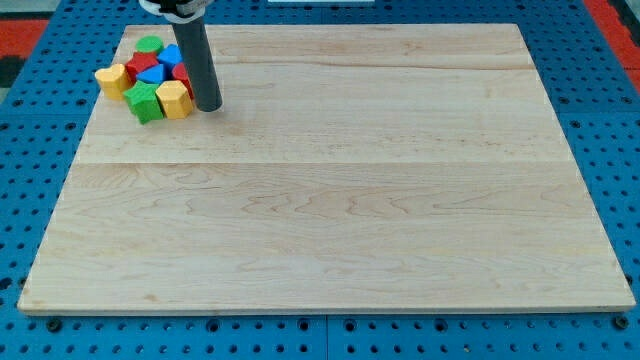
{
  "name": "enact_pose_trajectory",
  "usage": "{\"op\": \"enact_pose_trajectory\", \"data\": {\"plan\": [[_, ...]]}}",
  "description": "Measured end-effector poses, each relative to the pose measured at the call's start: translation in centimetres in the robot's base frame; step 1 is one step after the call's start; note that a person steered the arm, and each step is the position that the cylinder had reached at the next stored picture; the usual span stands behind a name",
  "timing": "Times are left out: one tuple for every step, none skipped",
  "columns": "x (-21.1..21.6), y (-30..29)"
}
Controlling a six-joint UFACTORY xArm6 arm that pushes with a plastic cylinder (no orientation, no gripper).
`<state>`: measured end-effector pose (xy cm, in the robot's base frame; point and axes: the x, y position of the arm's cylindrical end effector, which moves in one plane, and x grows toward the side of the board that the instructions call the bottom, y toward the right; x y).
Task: Place your arm to the left of the yellow heart
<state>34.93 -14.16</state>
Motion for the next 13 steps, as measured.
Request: {"op": "enact_pose_trajectory", "data": {"plan": [[1.7,1.4],[6.8,1.6],[10.5,1.0],[11.1,-9.2],[11.0,-16.1],[10.3,-16.3],[10.3,-16.2],[7.9,-16.2],[5.9,-16.2],[3.7,-16.1],[0.6,-14.7],[-0.4,-14.1],[-0.6,-14.2]]}}
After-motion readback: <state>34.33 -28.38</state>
